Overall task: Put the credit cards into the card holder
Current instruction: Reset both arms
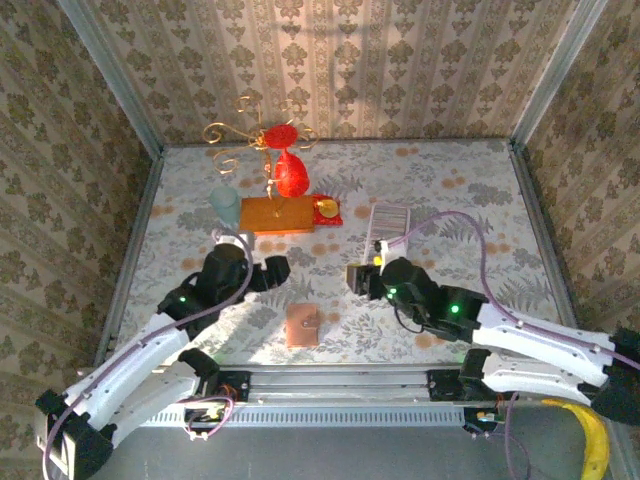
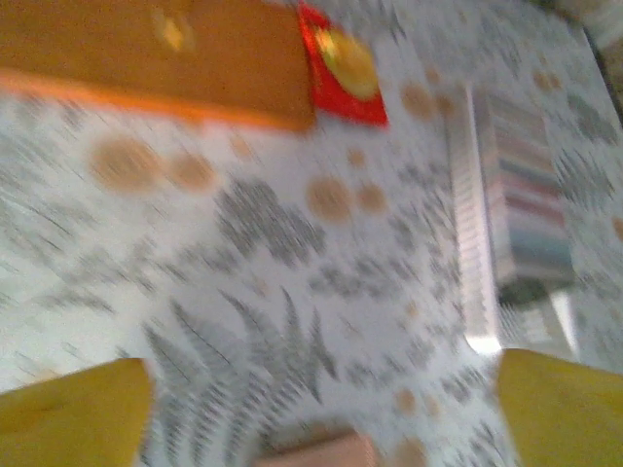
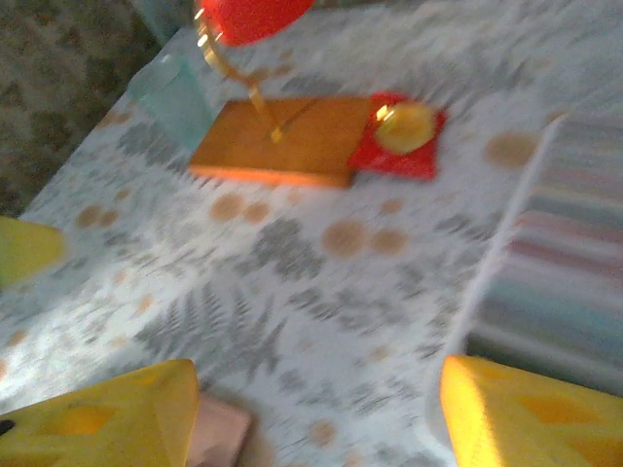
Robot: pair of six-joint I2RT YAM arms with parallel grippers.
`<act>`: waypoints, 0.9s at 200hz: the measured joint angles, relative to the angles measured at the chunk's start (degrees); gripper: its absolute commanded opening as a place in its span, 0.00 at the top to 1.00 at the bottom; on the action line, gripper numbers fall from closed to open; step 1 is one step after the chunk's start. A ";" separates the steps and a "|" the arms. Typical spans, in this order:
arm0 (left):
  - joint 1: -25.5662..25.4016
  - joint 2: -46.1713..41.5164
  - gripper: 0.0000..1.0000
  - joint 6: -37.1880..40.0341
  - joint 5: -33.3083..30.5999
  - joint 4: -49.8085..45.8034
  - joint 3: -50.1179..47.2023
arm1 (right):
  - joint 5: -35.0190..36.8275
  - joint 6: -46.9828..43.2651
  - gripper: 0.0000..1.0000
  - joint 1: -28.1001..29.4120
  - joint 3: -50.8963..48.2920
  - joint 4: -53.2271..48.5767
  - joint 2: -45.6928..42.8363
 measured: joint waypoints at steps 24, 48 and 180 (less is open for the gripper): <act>5.27 0.04 0.00 5.38 -7.23 -0.24 2.43 | 3.58 -8.76 0.16 -6.73 -2.89 3.50 -4.83; 10.80 1.51 0.00 8.17 -13.68 0.81 2.60 | 4.72 -15.58 0.09 -16.61 -6.67 9.35 -8.74; 33.31 22.56 0.00 24.76 -23.50 35.67 -9.86 | -11.63 -30.75 0.00 -50.56 -21.09 41.94 14.38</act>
